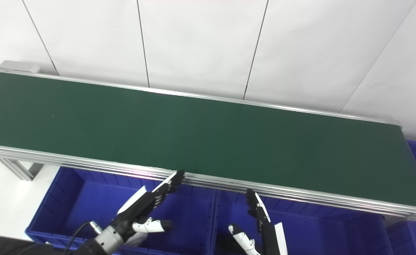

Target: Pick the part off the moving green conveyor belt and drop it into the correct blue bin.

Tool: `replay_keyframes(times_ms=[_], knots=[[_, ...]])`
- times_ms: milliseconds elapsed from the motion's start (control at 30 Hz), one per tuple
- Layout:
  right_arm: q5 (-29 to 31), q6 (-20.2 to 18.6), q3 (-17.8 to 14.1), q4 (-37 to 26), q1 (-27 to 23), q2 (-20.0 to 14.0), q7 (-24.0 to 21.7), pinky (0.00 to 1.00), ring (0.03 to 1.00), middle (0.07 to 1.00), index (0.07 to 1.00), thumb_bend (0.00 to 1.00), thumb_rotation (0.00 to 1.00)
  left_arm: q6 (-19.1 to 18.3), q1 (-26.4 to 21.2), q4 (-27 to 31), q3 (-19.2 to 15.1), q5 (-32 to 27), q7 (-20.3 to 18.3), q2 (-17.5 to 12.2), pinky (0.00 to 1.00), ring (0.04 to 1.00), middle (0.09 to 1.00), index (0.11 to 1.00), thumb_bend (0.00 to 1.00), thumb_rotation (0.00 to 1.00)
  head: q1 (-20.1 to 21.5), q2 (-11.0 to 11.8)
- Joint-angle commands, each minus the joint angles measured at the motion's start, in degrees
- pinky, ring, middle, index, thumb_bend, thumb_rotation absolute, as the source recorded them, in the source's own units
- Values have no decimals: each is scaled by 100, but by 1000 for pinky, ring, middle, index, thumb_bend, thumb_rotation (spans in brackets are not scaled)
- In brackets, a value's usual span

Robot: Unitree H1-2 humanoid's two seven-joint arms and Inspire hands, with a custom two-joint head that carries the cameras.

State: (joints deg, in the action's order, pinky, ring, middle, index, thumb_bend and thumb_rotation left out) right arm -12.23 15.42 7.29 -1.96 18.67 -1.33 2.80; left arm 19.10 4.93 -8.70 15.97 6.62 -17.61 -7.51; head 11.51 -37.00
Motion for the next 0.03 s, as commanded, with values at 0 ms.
replay_keyframes(times_ms=[0], knots=[[56,176,18,-218,-3,28,-9,893,933,924,942,824,748,221,-15,192,12,42,110,41,1000,1000,1000,1000,830,703,-82,24]])
